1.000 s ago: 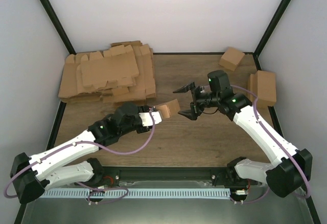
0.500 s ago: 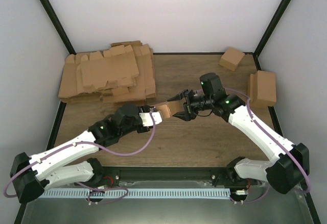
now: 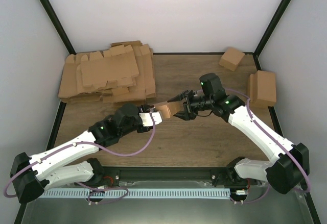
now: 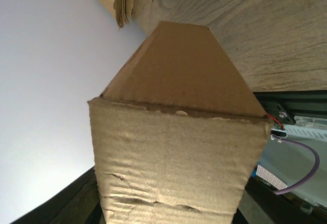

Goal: Fold the paper box

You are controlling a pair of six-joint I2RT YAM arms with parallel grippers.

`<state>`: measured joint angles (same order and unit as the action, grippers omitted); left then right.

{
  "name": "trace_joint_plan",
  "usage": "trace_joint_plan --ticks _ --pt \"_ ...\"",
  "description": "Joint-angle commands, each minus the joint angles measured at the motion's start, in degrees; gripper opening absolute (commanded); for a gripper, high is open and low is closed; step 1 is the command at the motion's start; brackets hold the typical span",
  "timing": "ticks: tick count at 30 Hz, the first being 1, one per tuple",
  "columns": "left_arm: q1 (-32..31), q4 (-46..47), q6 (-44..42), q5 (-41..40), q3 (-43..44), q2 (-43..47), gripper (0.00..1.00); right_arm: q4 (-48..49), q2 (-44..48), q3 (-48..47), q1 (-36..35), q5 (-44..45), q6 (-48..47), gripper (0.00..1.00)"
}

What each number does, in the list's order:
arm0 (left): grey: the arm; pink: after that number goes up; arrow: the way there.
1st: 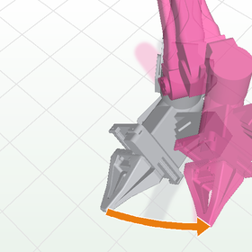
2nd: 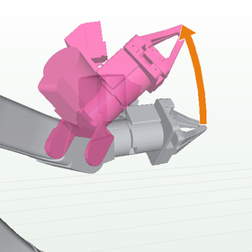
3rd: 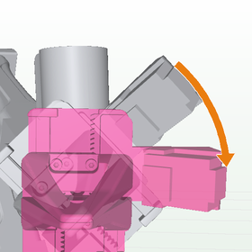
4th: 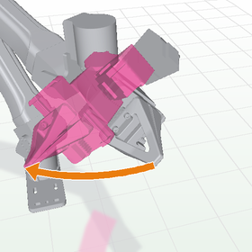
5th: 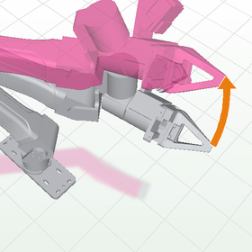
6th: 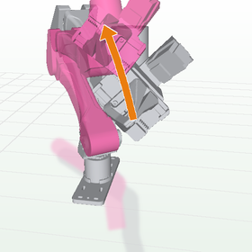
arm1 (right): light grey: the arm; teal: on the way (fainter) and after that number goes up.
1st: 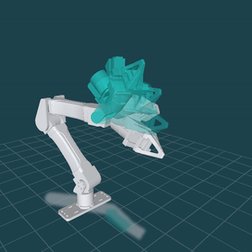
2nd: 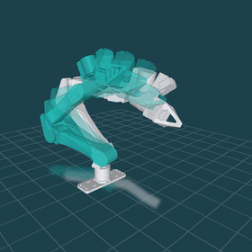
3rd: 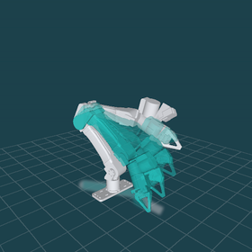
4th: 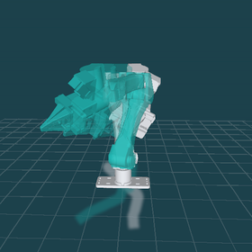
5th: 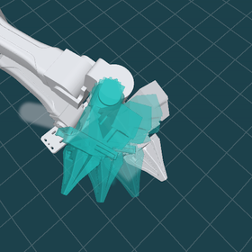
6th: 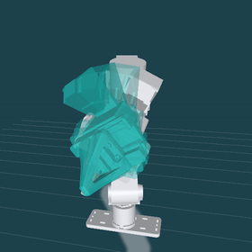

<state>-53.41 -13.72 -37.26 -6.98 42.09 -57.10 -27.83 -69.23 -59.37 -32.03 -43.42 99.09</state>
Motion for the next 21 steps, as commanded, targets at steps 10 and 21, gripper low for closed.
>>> trace_joint_plan --ticks 10,21 --pt "-1.34 -1.46 5.55 5.74 4.07 6.15 1.00 2.76 3.74 0.16 1.71 12.75 -8.88 0.54" --pt "-1.25 -3.87 18.87 4.64 11.95 14.20 1.00 22.27 10.24 11.01 14.09 16.78 -21.04 0.46"
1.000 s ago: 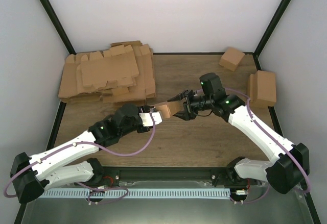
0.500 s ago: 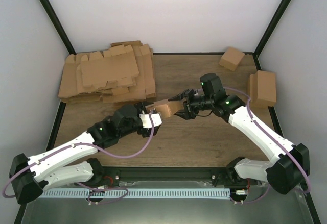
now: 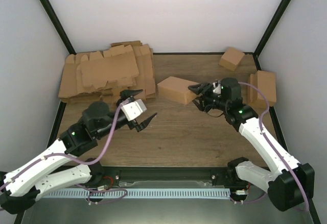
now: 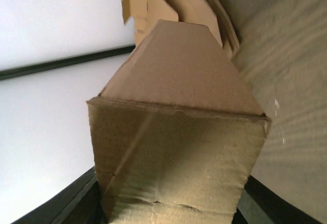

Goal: Fold the paper box

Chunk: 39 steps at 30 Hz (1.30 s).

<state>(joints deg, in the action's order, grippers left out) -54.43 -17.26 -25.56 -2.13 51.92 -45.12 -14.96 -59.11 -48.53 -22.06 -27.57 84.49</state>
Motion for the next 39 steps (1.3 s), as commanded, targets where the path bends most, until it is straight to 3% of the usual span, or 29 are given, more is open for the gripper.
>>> trace_joint_plan --ticks 1,4,11,24,32,39 --pt "-0.25 -0.32 8.11 -0.48 2.47 2.84 1.00 9.12 -0.38 -0.54 4.97 1.18 -8.19 0.45" --pt "-0.23 -0.59 10.52 -3.58 2.44 4.28 1.00 9.57 -1.53 -1.37 8.96 0.83 -11.65 0.43" --pt "-0.20 -3.58 12.49 -11.99 -0.21 4.92 1.00 13.34 -2.34 -0.32 25.83 -7.74 -18.03 0.42" --pt "-0.21 0.68 14.87 -7.46 -5.52 6.27 1.00 17.41 -2.12 -1.91 52.05 -9.77 -22.57 0.43" --pt "-0.18 -0.83 17.87 -10.11 -5.27 5.92 1.00 25.40 4.75 5.59 56.26 -1.99 -20.33 0.43" --pt "-0.20 -0.22 17.82 -12.14 -6.07 6.88 1.00 39.47 2.17 13.29 57.48 1.79 -16.91 0.41"
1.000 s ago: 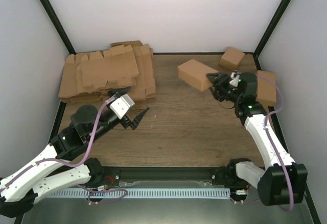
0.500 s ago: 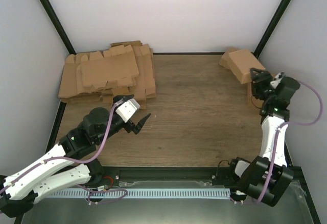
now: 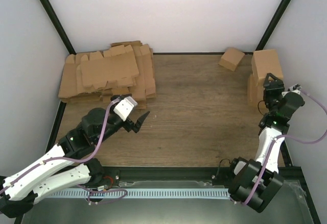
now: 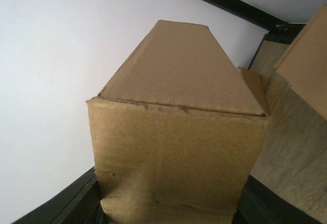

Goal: Fold the paper box

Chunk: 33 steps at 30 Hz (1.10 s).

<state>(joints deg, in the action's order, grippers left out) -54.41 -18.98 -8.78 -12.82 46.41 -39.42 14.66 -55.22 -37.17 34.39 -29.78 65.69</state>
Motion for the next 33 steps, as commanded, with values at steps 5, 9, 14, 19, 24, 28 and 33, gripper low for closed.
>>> trace_joint_plan --ticks 5,9,14,19,24,28,33 --pt "-0.23 1.83 1.55 -1.20 -1.50 2.07 1.00 17.33 -3.40 5.94 1.03 8.61 2.42 0.42" --pt "-0.17 2.43 1.47 -1.84 -2.16 2.97 1.00 20.78 -7.57 6.59 1.03 8.94 2.72 0.43" --pt "-0.17 3.14 1.37 -2.32 -2.71 3.72 1.00 24.85 -14.07 5.86 1.08 8.13 4.71 0.43" --pt "-0.21 3.02 1.39 -2.20 -2.48 3.30 1.00 26.52 -18.70 5.16 1.03 9.82 5.35 0.44" --pt "-0.24 3.50 1.04 -2.05 -2.76 3.11 1.00 26.49 -22.62 2.65 1.03 10.82 3.95 0.45" --pt "-0.25 3.26 1.00 -1.69 -2.43 1.57 1.00 26.49 -25.72 1.09 1.03 10.85 3.80 0.45" --pt "-0.10 3.14 0.83 -1.31 -1.87 0.22 1.00 26.86 -28.72 0.78 1.03 10.92 4.48 0.45"
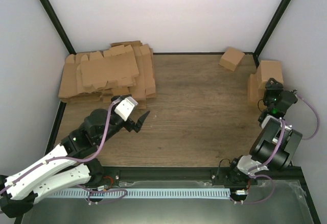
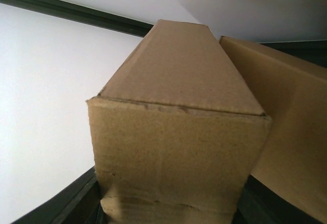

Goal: Fold the paper box

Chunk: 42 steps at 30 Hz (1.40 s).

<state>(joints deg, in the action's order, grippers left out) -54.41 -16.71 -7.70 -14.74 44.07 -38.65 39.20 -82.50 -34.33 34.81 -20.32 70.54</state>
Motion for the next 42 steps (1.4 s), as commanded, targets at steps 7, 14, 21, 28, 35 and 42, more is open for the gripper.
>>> trace_joint_plan --ticks 7,14,21,28,35,42 --pt "-0.14 0.58 -0.27 0.17 0.43 -0.33 1.00 0.28 -0.62 -0.82 0.63 2.38 -0.05 0.61" --pt "-0.19 0.17 0.01 0.66 0.64 -0.28 1.00 -9.78 2.38 -2.08 0.61 5.46 -1.58 0.71" --pt "-0.13 -0.16 0.28 1.01 0.80 0.28 1.00 -14.68 4.90 -0.65 0.63 6.49 -1.96 0.97" --pt "-0.13 -0.41 0.49 1.64 0.85 0.38 1.00 -29.31 8.45 -3.57 0.61 10.69 -1.22 1.00" --pt "-0.14 -0.60 0.54 1.78 1.19 1.17 1.00 -35.21 11.12 -2.76 0.62 12.38 -0.26 1.00" --pt "-0.18 -0.49 0.55 1.52 0.82 2.35 1.00 -37.79 10.18 -7.72 0.61 11.11 -4.38 1.00"
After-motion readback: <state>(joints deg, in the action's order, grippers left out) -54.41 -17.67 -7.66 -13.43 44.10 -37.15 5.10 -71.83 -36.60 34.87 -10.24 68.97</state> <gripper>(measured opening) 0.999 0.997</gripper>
